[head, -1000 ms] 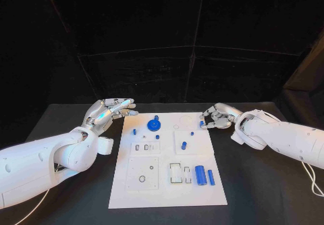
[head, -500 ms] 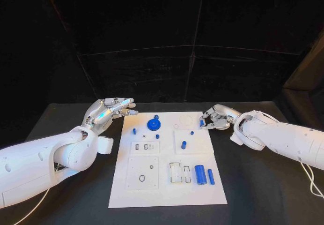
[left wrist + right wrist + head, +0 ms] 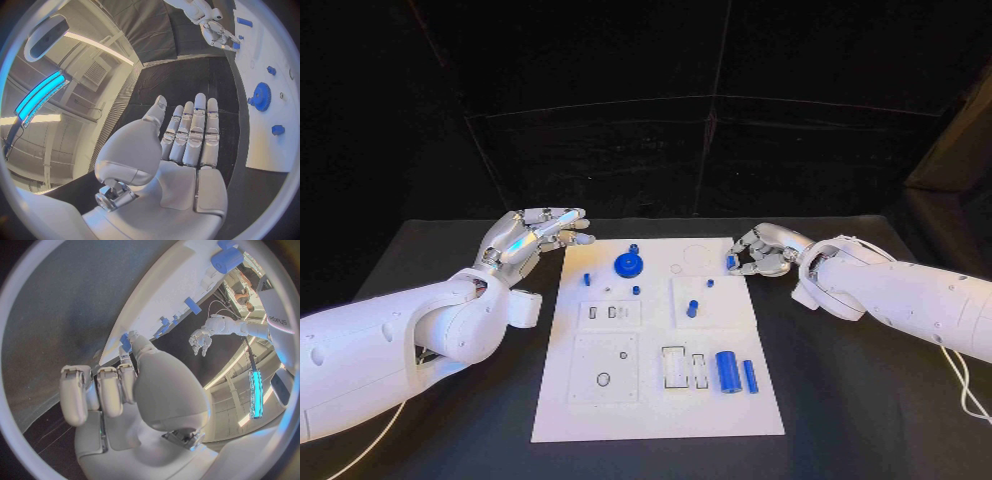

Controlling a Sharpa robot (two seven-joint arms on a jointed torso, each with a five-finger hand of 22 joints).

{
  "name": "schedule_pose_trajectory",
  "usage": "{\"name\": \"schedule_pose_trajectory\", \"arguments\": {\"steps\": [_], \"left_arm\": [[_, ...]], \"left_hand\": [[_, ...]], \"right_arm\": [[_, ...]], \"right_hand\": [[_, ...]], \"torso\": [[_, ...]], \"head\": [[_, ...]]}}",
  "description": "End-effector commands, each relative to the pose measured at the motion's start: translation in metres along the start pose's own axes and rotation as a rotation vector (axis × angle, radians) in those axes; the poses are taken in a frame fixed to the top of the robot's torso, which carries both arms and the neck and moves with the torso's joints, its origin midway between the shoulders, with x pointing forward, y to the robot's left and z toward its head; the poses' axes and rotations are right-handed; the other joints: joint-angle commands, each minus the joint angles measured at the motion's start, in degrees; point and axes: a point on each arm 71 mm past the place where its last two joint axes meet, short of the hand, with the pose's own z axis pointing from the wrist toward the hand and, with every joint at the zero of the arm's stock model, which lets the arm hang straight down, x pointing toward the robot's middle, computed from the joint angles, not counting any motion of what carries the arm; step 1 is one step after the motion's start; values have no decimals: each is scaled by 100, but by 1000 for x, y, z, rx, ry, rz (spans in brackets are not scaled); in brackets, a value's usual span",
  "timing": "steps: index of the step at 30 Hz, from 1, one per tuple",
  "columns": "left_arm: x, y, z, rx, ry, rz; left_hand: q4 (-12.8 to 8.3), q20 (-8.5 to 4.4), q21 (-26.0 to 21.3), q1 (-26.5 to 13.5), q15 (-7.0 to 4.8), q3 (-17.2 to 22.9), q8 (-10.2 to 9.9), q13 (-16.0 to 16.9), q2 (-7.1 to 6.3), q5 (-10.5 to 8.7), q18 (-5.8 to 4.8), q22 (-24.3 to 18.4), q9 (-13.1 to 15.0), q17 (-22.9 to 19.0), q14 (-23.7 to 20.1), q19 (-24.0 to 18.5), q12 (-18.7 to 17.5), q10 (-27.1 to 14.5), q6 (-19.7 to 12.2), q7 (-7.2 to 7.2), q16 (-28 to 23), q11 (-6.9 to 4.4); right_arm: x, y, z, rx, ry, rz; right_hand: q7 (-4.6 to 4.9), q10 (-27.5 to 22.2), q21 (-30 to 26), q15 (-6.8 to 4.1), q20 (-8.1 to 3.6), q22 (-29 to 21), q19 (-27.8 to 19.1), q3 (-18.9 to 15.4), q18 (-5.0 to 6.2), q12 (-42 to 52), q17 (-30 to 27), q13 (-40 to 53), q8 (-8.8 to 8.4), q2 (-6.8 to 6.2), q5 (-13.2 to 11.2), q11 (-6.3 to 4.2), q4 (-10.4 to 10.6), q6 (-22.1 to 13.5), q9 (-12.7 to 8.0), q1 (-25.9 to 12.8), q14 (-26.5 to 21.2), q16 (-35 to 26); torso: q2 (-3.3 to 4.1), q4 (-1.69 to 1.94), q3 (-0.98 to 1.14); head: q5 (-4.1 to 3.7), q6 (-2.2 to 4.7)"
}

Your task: Assemble the parts on the task board

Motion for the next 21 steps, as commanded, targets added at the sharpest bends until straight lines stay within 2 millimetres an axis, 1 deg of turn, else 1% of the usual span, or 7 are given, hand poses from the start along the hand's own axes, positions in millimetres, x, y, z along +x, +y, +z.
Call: {"name": "schedule_pose_trajectory", "arguments": {"steps": [1, 7, 11, 18, 21], "left_arm": [[1, -1, 1, 7, 13, -5], [1, -1, 1, 5, 13, -6], [1, -1, 1, 4, 13, -5], [1, -1, 0, 4, 11, -5], [0, -1, 0, 4, 10, -4]], "left_hand": [[-29, 1, -24, -1, -9, -14, -18, 1, 43, 21, 89, -5, 0, 5, 42, 52, -40, 43, 38, 1, -20, 10], [-29, 1, -24, -1, -9, -14, -18, 1, 43, 21, 89, -5, 0, 5, 42, 52, -40, 43, 38, 1, -20, 10], [-29, 1, -24, -1, -9, -14, -18, 1, 43, 21, 89, -5, 0, 5, 42, 52, -40, 43, 38, 1, -20, 10], [-34, 1, -27, -2, -8, -11, -24, 0, 46, 21, 88, -8, -1, 7, 43, 54, -47, 42, 37, 3, -29, 12], [-34, 1, -27, -2, -8, -11, -24, 0, 46, 21, 88, -8, -1, 7, 43, 54, -47, 42, 37, 3, -29, 12]], "right_arm": [[-2, 1, 1, -3, -19, -1], [-4, 1, 1, 1, -62, 16], [-5, 3, 1, 6, -92, 31], [-5, 11, -1, 9, -133, 50], [-2, 21, -4, 11, -135, 65]], "right_hand": [[-26, 13, 8, -63, -49, 1225, 365, 72, -59, 37, 761, 674, 58, 93, -16, -63, 1, 110, 5, -36, 449, 11], [-111, 50, 22, -122, -98, 1258, 391, 214, -67, 77, 785, 712, 129, 219, 7, -135, -9, 322, 21, -70, 455, 20], [-141, 62, 24, -146, -122, 1265, 396, 282, -69, 89, 795, 725, 145, 264, 11, -162, -25, 388, 26, -79, 457, 23], [-173, 74, 32, -178, -158, 1285, 412, 414, -74, 96, 810, 735, 151, 313, 30, -194, -79, 455, 30, -78, 461, 28], [-176, 76, 35, -183, -164, 1292, 417, 441, -76, 97, 817, 737, 149, 319, 51, -198, -88, 463, 30, -86, 462, 31]], "torso": [[0, -2, 0], [2, 0, 3], [1, 1, 3], [-12, -8, -4], [-29, -12, -15]], "head": [[-7, -5], [-4, -14], [-4, -14], [11, -13], [17, -16]]}}
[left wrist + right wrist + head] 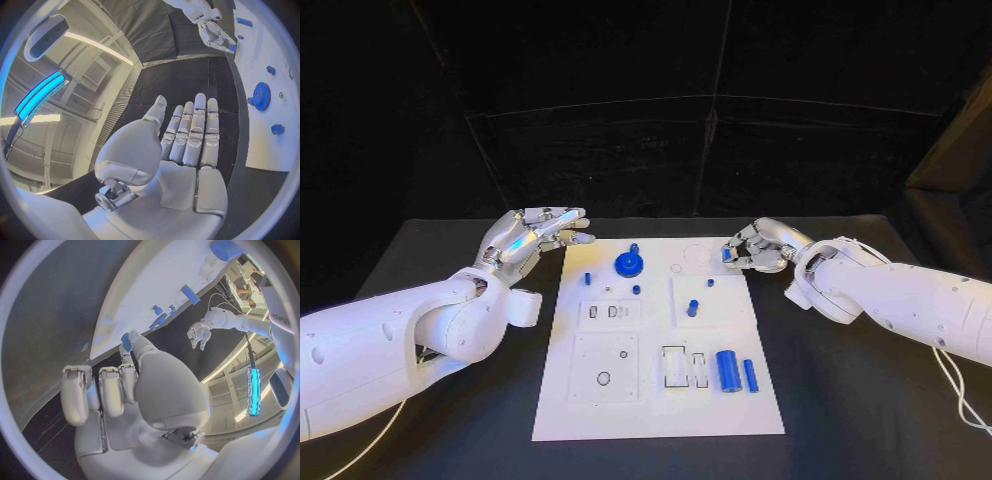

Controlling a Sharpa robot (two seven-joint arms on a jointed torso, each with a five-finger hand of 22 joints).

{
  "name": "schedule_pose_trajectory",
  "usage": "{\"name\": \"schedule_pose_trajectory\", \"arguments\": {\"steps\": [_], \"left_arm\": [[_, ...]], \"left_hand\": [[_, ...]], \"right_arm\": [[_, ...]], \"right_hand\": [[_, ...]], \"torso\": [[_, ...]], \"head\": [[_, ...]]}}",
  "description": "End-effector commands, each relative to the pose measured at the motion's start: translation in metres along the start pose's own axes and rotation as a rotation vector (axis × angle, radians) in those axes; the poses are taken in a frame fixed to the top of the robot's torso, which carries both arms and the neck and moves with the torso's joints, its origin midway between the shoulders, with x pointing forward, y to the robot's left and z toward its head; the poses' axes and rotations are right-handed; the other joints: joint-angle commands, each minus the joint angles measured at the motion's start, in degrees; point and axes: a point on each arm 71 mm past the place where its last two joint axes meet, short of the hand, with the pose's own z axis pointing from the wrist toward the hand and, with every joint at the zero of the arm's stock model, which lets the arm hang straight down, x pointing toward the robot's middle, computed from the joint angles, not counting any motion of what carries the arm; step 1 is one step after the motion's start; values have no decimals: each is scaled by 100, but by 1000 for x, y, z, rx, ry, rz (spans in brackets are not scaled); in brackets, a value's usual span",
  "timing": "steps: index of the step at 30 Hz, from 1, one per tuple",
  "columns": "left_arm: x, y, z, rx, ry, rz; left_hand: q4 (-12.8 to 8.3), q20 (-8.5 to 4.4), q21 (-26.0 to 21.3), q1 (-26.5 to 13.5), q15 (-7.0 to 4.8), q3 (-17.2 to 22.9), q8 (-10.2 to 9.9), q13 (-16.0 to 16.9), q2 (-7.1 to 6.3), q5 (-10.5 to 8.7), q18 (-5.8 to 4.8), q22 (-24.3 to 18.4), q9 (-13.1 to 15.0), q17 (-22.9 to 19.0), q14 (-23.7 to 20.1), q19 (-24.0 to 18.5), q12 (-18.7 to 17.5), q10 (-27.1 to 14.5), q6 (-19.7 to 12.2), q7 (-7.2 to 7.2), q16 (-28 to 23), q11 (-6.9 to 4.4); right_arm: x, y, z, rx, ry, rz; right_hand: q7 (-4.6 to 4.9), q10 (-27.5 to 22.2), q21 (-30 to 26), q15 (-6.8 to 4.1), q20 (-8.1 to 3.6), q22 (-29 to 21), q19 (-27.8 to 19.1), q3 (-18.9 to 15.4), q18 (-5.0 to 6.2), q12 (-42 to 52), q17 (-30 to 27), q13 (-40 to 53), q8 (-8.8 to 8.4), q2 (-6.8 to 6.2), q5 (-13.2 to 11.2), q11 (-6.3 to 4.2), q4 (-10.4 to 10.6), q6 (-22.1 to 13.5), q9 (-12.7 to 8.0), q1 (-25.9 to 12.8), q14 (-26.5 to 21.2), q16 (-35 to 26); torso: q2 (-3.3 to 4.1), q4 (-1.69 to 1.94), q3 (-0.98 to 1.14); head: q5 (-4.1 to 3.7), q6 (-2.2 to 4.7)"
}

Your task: Assemble the parts on the task board

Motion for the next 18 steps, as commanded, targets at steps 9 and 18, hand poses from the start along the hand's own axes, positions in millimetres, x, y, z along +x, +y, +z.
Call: {"name": "schedule_pose_trajectory", "arguments": {"steps": [9, 18], "left_arm": [[1, -2, 0, 6, 10, -4], [2, -1, 1, 6, 11, -3]], "left_hand": [[-35, 1, -27, -1, -9, -10, -25, -1, 47, 21, 88, -10, -1, 8, 44, 54, -16, 43, 37, 3, -31, 12], [-37, 1, -28, 0, -9, -9, -26, -1, 49, 21, 88, -11, -1, 9, 45, 55, -18, 44, 39, 2, -33, 11]], "right_arm": [[16, 62, -2, 5, -19, 19], [47, 123, 11, -68, 12, -65]], "right_hand": [[-77, 76, 33, -47, -54, 1286, 411, 116, -74, 15, 797, 738, 4, 97, 94, -49, -12, 125, 27, 8, 455, 21], [-94, 79, 31, -58, -66, 1283, 408, 179, -73, 8, 788, 737, 2, 19, 138, -63, -38, 171, 33, -93, 454, 15]], "torso": [[-81, 15, -53], [-144, 31, -99]], "head": [[50, -65], [164, -167]]}}
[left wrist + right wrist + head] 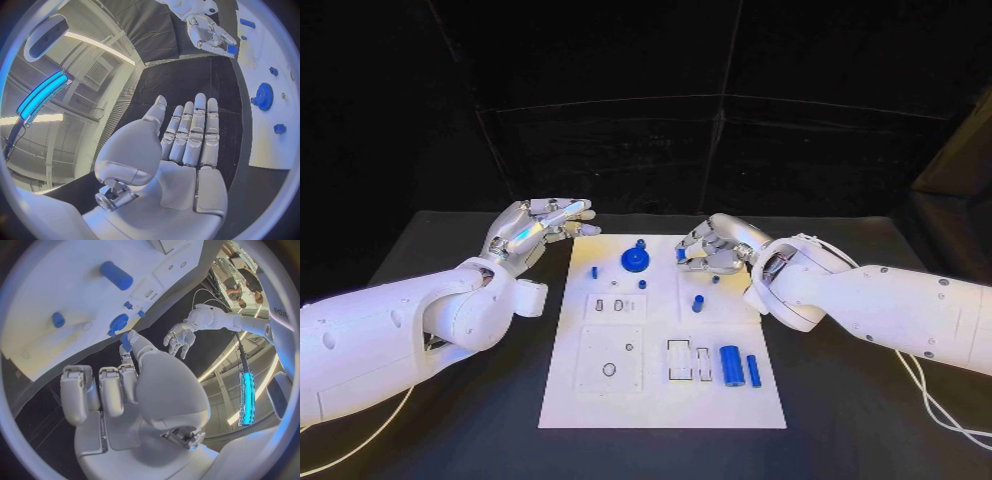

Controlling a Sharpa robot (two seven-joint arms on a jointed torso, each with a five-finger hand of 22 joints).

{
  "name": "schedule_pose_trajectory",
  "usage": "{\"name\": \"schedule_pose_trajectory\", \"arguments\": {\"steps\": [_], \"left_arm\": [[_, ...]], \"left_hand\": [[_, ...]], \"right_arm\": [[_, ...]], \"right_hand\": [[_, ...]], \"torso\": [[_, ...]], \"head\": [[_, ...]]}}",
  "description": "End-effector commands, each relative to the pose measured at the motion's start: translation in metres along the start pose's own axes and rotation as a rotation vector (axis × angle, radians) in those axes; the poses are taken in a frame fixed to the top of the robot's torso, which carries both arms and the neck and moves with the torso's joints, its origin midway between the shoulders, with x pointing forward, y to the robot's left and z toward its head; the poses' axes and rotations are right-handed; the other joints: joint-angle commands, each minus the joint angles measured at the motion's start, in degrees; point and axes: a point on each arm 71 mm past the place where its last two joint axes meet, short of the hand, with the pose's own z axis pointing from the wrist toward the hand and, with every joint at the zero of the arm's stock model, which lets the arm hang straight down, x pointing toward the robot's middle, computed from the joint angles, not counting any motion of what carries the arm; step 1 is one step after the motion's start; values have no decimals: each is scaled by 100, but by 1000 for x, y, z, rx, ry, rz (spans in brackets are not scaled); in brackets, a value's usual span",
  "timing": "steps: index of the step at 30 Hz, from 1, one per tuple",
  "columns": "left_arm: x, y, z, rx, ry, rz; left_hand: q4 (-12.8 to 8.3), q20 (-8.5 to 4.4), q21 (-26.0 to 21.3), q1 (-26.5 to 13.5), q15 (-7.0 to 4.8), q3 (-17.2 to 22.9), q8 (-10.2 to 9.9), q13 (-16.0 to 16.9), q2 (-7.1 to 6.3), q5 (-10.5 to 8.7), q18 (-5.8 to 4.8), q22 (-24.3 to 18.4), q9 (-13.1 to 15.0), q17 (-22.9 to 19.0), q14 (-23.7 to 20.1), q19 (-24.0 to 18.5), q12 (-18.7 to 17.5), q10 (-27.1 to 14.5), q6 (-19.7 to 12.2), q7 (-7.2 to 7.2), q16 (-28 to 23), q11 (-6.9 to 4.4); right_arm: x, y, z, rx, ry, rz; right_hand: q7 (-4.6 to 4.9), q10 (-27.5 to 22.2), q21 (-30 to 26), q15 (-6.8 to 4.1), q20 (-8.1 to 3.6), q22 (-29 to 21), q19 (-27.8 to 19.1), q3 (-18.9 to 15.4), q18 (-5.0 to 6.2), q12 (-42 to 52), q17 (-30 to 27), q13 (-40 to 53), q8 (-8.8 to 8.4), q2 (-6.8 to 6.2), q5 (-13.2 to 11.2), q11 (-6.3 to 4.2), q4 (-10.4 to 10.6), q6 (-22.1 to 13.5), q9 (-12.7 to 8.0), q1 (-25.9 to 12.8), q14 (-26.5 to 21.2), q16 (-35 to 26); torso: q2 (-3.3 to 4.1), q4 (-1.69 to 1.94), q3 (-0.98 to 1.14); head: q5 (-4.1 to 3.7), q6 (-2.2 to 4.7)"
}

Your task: Assemble the parts on the task board

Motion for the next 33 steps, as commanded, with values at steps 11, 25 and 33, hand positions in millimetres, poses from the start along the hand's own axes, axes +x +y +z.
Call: {"name": "schedule_pose_trajectory", "arguments": {"steps": [11, 25, 33], "left_arm": [[2, 0, 3, 7, 10, -1], [3, 0, 4, 5, 10, -1], [4, 0, 4, 4, 11, -1]], "left_hand": [[-41, 0, -30, 1, -8, -7, -28, -1, 51, 20, 88, -9, -1, 10, 45, 56, -21, 47, 42, 2, -38, 11], [-43, 0, -31, 2, -8, -6, -28, -1, 52, 20, 87, -10, 0, 11, 46, 56, -22, 50, 44, 1, -41, 10], [-44, 0, -32, 2, -8, -5, -28, -1, 53, 20, 87, -11, 0, 11, 46, 56, -23, 52, 47, 0, -44, 10]], "right_arm": [[46, 50, 29, -5, 74, -177], [79, 66, 33, -33, 131, -235], [88, 66, 33, -31, 156, -248]], "right_hand": [[-95, 99, 27, -51, -53, 1276, 423, 90, -72, -2, 773, 726, 29, -48, -75, -46, 14, 182, 33, -126, 439, 6], [-98, 93, 20, -53, -55, 1260, 410, 102, -68, -14, 761, 718, 23, -73, -96, -47, 17, 190, 33, -175, 437, 0], [-99, 90, 20, -54, -57, 1260, 410, 109, -68, -19, 760, 715, 18, -97, -117, -49, 15, 194, 33, -203, 437, -1]], "torso": [[-66, 47, -50], [-54, 33, -31], [-53, 34, -30]], "head": [[196, -138], [270, -167], [273, -185]]}}
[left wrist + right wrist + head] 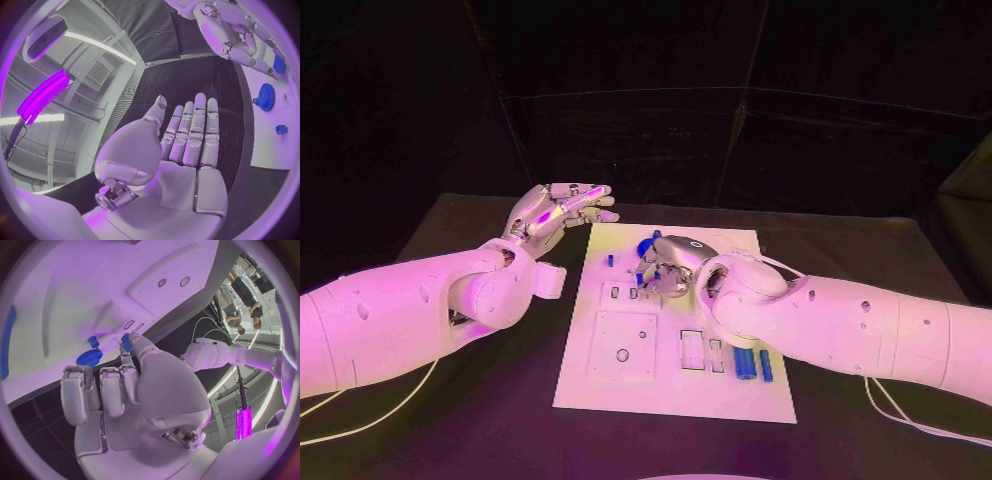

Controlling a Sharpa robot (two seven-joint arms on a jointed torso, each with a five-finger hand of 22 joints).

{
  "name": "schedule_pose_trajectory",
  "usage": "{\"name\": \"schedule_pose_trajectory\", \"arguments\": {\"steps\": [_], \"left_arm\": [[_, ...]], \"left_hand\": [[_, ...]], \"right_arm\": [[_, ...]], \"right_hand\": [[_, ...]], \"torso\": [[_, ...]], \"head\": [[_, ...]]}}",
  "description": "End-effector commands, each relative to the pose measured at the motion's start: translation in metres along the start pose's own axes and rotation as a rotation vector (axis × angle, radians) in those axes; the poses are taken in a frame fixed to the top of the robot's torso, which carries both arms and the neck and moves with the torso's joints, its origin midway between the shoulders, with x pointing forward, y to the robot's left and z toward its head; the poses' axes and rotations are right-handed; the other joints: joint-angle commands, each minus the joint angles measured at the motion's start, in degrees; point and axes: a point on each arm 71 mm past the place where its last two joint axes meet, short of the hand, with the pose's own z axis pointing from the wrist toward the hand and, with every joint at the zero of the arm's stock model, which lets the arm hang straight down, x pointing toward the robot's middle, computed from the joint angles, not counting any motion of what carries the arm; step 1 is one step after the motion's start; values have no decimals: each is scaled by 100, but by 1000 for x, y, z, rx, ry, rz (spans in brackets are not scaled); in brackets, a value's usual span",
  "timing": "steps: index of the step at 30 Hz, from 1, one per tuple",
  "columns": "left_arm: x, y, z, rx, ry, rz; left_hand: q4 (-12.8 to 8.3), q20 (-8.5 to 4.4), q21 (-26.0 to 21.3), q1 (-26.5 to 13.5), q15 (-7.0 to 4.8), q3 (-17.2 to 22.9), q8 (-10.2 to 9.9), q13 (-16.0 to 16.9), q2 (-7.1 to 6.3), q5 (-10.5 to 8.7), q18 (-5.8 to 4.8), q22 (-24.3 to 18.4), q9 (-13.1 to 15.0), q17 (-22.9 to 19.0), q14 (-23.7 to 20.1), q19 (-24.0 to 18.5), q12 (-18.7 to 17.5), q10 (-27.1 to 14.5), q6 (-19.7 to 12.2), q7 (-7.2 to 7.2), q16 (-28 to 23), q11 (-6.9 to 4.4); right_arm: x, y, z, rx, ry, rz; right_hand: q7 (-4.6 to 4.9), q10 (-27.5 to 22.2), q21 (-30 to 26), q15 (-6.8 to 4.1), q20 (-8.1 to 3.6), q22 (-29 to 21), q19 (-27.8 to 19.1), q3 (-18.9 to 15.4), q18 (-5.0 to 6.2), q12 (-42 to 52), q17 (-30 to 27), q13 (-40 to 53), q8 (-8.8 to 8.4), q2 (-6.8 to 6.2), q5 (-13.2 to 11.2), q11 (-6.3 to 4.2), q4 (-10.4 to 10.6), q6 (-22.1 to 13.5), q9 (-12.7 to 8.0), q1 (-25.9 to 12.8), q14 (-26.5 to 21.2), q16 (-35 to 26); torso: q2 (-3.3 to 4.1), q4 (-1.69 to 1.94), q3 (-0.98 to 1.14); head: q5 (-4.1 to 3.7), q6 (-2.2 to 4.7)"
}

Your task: Assemble the parts on the task board

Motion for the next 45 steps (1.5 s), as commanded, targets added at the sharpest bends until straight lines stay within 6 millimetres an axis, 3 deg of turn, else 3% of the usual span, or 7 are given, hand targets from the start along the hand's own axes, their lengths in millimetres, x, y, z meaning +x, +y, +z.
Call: {"name": "schedule_pose_trajectory", "arguments": {"steps": [1, 28, 45], "left_arm": [[1, -1, 1, 6, 7, -1], [0, -1, 1, 4, 7, -1], [0, -1, 1, 4, 7, -1]], "left_hand": [[-44, 0, -32, 2, -8, -5, -28, 0, 53, 20, 87, -5, 0, 7, 46, 56, -23, 32, 47, 0, -22, -11], [-44, 0, -32, 2, -8, -5, -28, 0, 53, 20, 87, -5, 0, 7, 46, 56, -23, 32, 47, 0, -22, -11], [-44, 0, -32, 2, -8, -5, -28, 0, 53, 20, 87, -5, 0, 7, 46, 56, -23, 32, 47, 0, -22, -11]], "right_arm": [[2, 1, 0, 3, 21, -41], [15, -6, -1, 28, 90, -70], [18, -4, -2, 27, 118, -95]], "right_hand": [[-99, 69, 20, -25, -37, 1260, 389, 36, -68, -18, 761, 716, 14, -16, -34, -28, -2, 194, 32, -51, 448, -1], [-100, 64, 13, -26, -38, 1246, 378, 42, -64, -26, 750, 711, 6, -56, -55, -28, -5, 197, 31, -94, 446, -6], [-69, 29, 3, -13, -32, 1225, 361, 55, -59, -79, 726, 673, -62, -179, -73, -6, -23, 128, 10, -186, 441, -20]], "torso": [[0, -3, 0], [2, -9, 6], [-2, -4, 5]], "head": [[3, -15], [4, -84], [-12, -94]]}}
